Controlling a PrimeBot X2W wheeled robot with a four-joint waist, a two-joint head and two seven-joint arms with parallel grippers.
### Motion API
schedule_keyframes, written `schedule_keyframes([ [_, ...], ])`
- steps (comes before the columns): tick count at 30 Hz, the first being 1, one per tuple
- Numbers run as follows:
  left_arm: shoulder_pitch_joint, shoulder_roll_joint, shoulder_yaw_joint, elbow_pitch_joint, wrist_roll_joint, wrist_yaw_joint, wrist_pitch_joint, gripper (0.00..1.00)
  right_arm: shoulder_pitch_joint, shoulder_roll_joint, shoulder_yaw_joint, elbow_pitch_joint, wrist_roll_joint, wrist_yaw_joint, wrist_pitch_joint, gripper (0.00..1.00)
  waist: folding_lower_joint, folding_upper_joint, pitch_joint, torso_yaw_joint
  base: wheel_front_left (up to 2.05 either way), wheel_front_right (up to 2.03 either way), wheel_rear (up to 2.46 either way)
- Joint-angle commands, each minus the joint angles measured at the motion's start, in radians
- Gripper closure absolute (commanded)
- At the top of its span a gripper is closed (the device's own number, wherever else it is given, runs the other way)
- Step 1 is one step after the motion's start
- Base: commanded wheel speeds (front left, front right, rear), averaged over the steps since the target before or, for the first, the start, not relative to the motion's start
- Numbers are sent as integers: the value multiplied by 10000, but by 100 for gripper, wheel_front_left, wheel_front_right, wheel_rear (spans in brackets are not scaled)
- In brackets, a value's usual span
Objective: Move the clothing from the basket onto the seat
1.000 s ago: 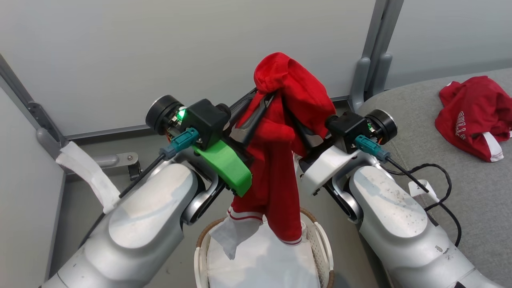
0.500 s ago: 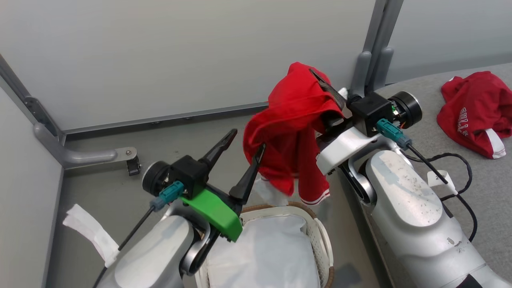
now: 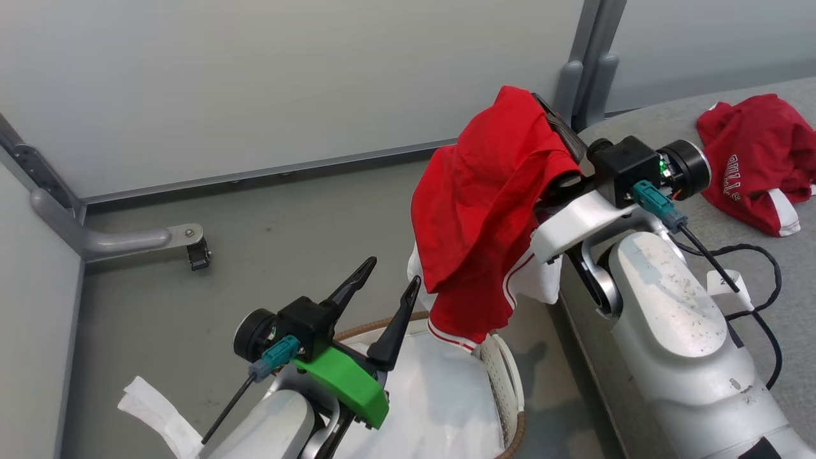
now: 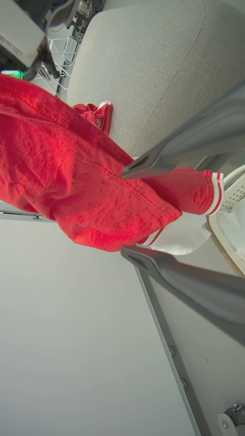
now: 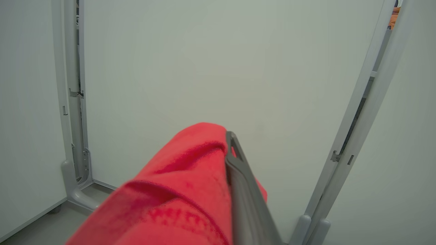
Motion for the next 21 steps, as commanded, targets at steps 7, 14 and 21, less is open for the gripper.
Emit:
schedule_keyframes([
  [7, 214, -268, 454, 26, 460, -260, -21, 0, -240, -185, -350, -167, -358, -14, -49, 100, 0, 29, 449, -704, 0, 0, 0],
  [14, -84, -368, 677, -8, 943, -349, -21, 0, -505, -561, -763, -436, -457, -14, -49, 100, 0, 29, 1079, -1945, 0, 0, 0],
  [21, -521, -363, 586, 69, 1238, -410, -20, 0, -499, -838, -1219, -693, -530, -14, -49, 100, 0, 29, 1722, -3263, 0, 0, 0],
])
